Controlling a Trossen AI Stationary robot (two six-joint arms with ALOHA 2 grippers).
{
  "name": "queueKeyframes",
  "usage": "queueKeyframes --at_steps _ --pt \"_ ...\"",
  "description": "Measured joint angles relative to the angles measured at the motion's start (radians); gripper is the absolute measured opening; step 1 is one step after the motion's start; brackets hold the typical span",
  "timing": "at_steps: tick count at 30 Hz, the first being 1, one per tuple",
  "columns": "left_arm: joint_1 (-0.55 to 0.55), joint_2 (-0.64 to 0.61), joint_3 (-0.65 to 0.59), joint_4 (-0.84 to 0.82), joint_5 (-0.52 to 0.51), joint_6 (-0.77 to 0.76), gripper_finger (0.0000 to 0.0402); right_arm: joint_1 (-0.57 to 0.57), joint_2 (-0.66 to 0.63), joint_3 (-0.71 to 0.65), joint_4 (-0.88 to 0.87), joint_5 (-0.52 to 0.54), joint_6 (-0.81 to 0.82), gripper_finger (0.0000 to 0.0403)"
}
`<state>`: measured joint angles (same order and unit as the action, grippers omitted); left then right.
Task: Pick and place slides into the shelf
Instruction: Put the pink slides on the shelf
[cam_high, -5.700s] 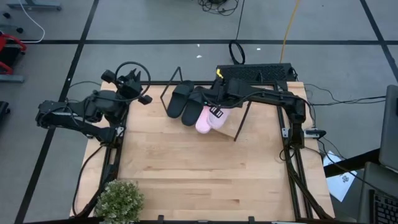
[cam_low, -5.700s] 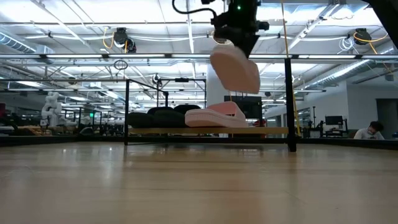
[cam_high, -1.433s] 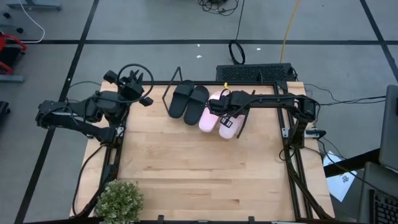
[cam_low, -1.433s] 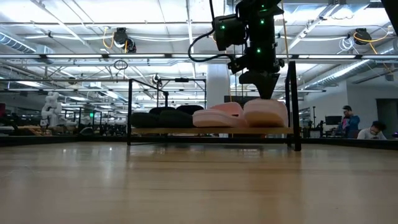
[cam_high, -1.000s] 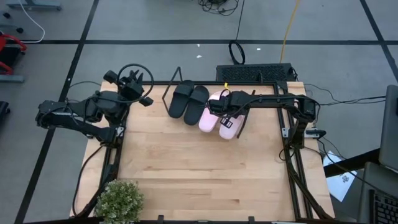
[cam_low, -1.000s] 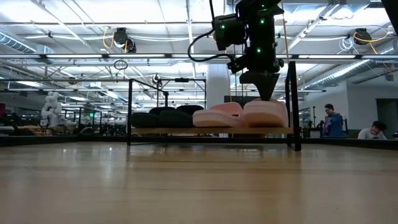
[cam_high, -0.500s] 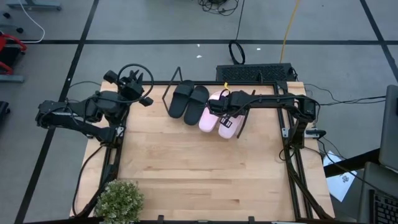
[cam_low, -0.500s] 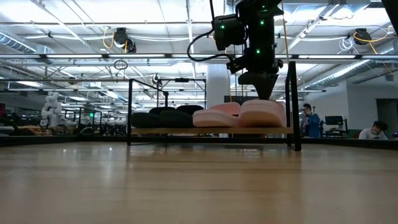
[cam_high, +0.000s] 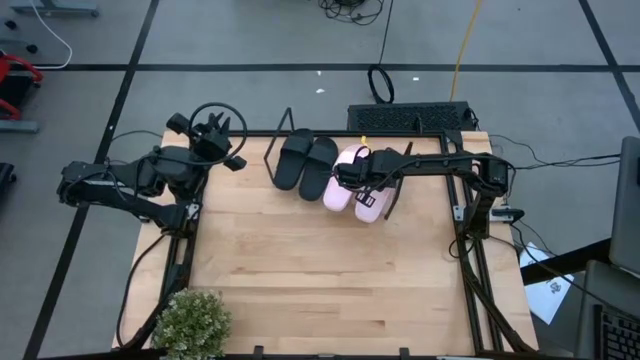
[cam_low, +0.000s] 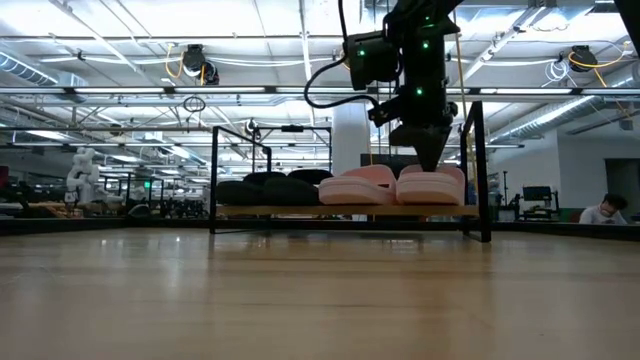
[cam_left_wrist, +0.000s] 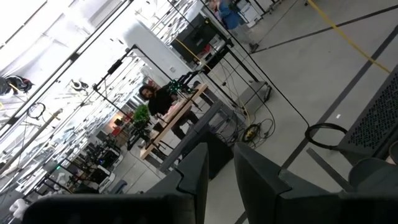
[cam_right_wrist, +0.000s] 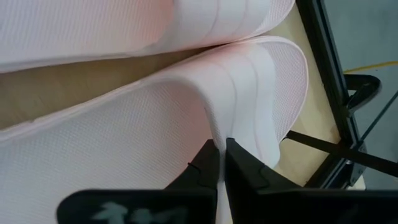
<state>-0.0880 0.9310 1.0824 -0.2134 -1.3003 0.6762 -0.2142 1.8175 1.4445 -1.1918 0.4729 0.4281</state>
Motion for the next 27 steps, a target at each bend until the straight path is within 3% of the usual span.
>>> queueKeyframes --at_steps 19,27 --pt "0.000 0.000 0.000 0.000 0.000 0.000 0.0086 -0.003 0.000 -0.001 0.014 -0.095 -0.003 0.0082" --pt "0.000 0.000 0.000 0.000 0.000 -0.002 0.0086 -0.003 0.000 -0.001 0.014 -0.120 -0.004 0.0095"
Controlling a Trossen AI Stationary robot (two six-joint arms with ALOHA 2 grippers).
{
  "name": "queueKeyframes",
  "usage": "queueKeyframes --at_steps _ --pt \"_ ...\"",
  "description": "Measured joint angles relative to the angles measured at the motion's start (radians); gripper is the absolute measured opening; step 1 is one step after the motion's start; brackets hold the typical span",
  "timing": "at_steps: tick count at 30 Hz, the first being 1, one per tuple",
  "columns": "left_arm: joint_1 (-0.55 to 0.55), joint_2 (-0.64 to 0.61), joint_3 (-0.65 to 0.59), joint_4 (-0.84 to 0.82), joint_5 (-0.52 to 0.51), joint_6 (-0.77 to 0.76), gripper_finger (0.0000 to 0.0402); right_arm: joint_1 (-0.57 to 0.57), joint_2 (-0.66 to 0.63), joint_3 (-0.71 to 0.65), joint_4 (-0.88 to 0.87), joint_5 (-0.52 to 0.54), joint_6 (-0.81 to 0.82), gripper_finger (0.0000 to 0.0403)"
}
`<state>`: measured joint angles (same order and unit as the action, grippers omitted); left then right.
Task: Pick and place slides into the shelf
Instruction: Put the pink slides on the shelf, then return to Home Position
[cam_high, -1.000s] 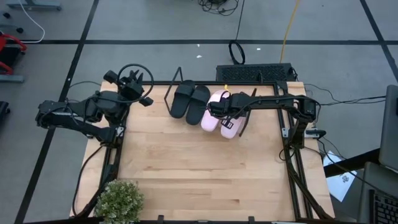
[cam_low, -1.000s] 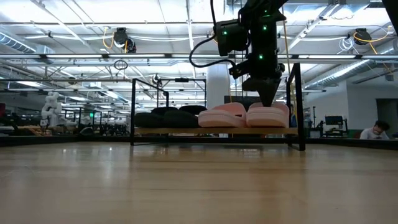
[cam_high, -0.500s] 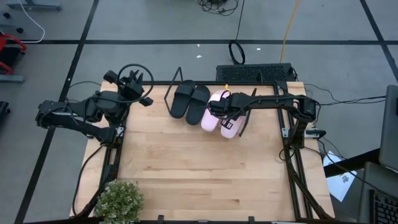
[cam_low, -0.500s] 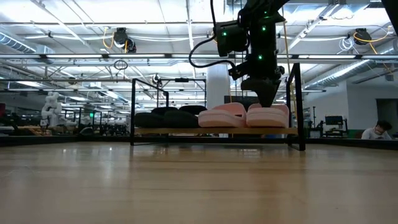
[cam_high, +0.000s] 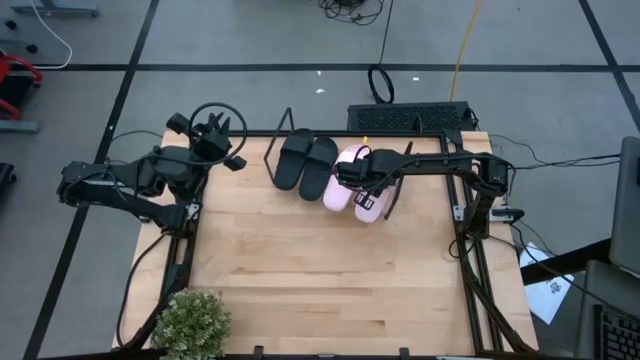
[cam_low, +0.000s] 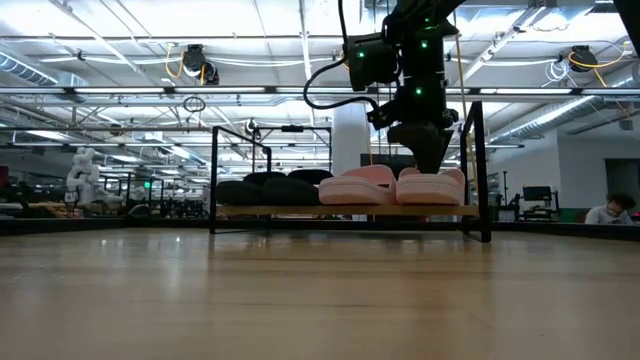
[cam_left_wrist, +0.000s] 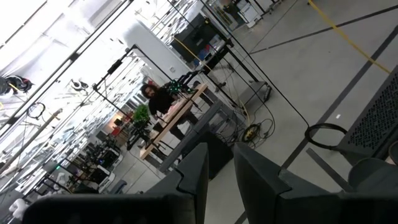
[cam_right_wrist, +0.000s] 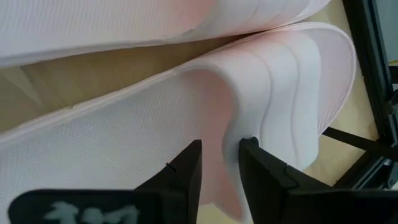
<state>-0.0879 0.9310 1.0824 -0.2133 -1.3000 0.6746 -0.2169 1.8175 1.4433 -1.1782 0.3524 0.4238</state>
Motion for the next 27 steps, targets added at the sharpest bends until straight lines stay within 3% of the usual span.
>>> queueKeyframes --at_steps 27 --pt "0.000 0.000 0.000 0.000 0.000 -0.001 0.0086 0.001 -0.168 0.000 0.118 -0.099 0.009 0.0096"
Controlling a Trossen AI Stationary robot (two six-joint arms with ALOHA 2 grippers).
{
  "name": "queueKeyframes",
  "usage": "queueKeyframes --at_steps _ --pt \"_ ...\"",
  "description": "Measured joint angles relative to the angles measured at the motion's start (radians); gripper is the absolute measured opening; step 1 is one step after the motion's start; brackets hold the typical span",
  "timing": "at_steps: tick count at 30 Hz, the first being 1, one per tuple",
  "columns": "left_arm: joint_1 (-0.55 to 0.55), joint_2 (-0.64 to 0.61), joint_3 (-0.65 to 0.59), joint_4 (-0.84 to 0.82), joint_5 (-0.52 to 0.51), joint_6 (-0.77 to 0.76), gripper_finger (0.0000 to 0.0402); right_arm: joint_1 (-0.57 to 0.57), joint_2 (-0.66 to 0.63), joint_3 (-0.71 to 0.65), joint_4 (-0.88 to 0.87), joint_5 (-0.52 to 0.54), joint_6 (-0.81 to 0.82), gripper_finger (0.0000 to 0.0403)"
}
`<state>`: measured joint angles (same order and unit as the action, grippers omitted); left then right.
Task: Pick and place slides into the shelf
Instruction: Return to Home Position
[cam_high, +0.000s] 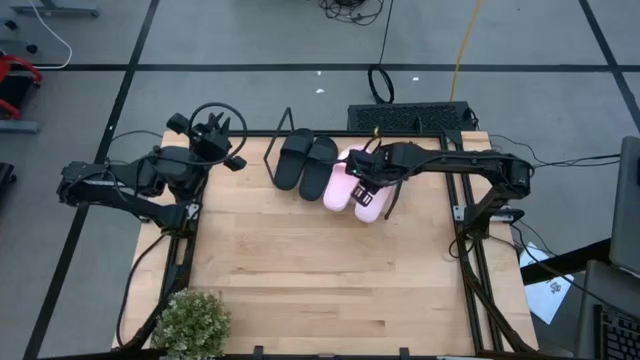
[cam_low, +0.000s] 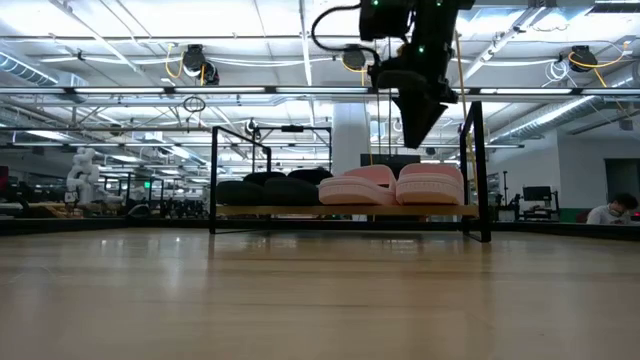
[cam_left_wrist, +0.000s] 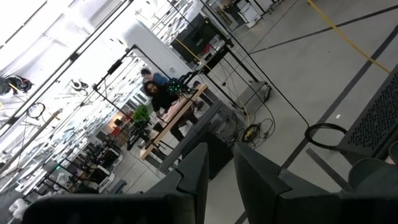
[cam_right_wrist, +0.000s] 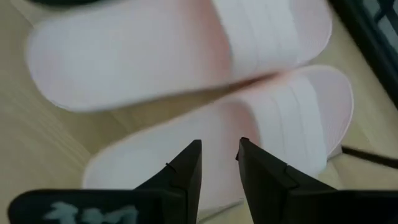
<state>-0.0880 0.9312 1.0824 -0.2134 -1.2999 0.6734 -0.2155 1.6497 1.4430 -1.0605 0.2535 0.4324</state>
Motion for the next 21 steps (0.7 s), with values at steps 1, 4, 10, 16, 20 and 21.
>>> queueKeyframes --at_steps 1,4,10,16,20,21 --pt "0.000 0.000 0.000 0.000 0.000 0.005 0.0086 0.002 -0.009 0.000 0.016 0.002 0.000 0.0096" --pt "0.000 0.000 0.000 0.000 0.000 0.026 0.0086 0.009 -0.051 0.000 0.101 0.003 -0.012 0.0096" --pt "-0.023 -0.010 0.000 0.001 -0.002 0.031 0.0086 0.040 -0.195 0.000 0.344 0.009 -0.109 0.0096" --pt "-0.111 -0.070 0.000 0.003 -0.061 -0.046 0.0086 0.077 -0.349 0.000 0.396 0.035 -0.181 0.0096" --pt "-0.181 -0.103 0.000 0.000 -0.163 -0.151 0.0086 0.096 -0.426 0.000 0.394 0.034 -0.183 0.0096" --pt "-0.204 -0.107 0.000 -0.001 -0.214 -0.193 0.0086 0.099 -0.444 0.000 0.394 0.034 -0.182 0.0096"
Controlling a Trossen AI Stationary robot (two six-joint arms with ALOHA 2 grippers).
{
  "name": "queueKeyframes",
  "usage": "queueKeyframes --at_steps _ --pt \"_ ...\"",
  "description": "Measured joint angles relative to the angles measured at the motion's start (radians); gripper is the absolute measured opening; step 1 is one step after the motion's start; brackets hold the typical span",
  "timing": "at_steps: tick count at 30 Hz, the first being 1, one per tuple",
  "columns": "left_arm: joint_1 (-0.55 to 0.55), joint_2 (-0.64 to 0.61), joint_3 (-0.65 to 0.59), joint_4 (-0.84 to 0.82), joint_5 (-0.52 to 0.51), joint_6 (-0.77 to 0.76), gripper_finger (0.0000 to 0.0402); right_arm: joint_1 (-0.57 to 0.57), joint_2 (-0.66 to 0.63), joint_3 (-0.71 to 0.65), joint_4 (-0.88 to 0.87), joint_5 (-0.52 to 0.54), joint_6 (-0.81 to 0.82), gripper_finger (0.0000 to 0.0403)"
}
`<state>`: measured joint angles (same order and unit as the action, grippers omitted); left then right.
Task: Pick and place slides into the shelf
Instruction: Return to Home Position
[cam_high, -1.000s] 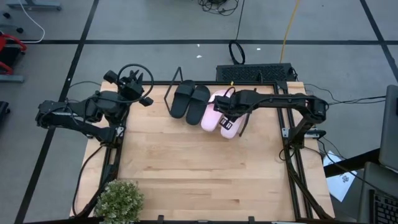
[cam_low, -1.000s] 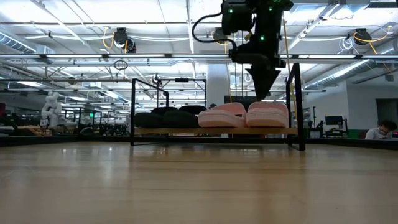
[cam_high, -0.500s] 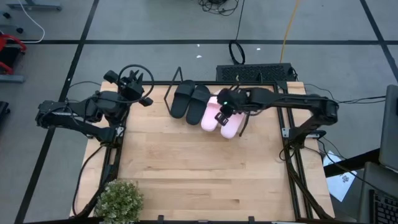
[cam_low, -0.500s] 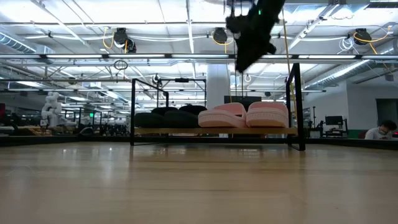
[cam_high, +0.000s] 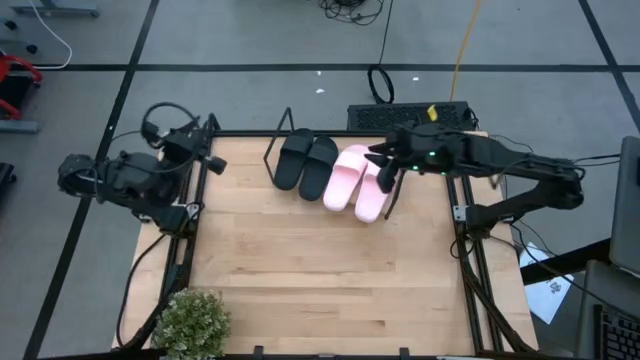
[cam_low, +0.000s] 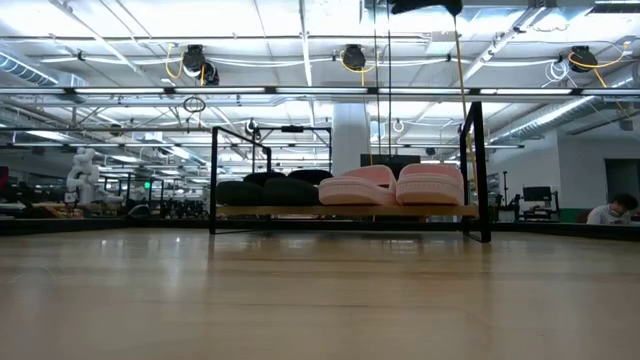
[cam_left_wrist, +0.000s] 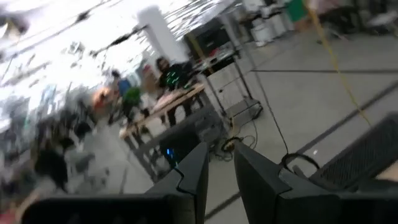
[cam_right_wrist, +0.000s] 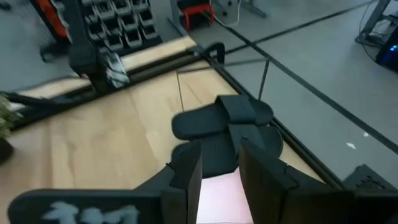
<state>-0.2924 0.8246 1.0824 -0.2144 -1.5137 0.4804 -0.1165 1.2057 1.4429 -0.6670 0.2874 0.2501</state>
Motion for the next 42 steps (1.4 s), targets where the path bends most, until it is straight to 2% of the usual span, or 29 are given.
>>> queueKeyframes --at_steps 1,3,6,8,13,15,21,24,29,34,39,42 --pt "-0.026 -0.005 0.000 -0.002 -0.042 -0.035 0.0086 0.003 -0.015 0.000 -0.003 0.000 0.010 0.0096" --pt "-0.076 -0.024 0.000 -0.026 -0.048 -0.060 0.0086 0.015 -0.039 0.000 -0.018 -0.003 0.023 0.0096" --pt "-0.167 -0.085 0.000 -0.081 0.063 -0.154 0.0086 0.049 -0.069 0.000 -0.096 -0.044 -0.007 0.0096" --pt "-0.224 -0.148 0.000 -0.182 0.184 -0.305 0.0086 0.075 -0.086 -0.007 -0.128 -0.082 0.000 0.0096" --pt "-0.293 -0.270 0.001 -0.561 0.640 -0.761 0.0086 0.147 -0.151 -0.109 -0.045 -0.082 0.018 0.0096" --pt "-0.303 -0.257 -0.028 -0.592 0.726 -0.872 0.0086 0.172 -0.183 -0.174 0.049 -0.083 0.028 0.0096" --pt "-0.317 -0.237 -0.201 -0.440 0.751 -0.903 0.0086 0.225 -0.270 -0.428 0.437 -0.211 0.022 0.0096" --pt "-0.308 -0.288 -0.263 -0.426 0.727 -0.920 0.0086 0.230 -0.316 -0.539 0.519 -0.212 0.054 0.0096" --pt "-0.285 -0.466 -0.300 -0.415 0.709 -0.813 0.0086 0.190 -0.423 -0.636 0.535 -0.208 0.058 0.0096" --pt "-0.265 -0.606 -0.304 -0.423 0.736 -0.684 0.0086 0.143 -0.521 -0.644 0.528 -0.210 -0.026 0.0096" --pt "-0.262 -0.679 -0.370 -0.443 0.725 -0.684 0.0086 0.102 -0.568 -0.644 0.484 -0.214 -0.078 0.0096" --pt "-0.262 -0.718 -0.452 -0.411 0.728 -0.749 0.0086 0.087 -0.565 -0.644 0.445 -0.271 -0.067 0.0096"
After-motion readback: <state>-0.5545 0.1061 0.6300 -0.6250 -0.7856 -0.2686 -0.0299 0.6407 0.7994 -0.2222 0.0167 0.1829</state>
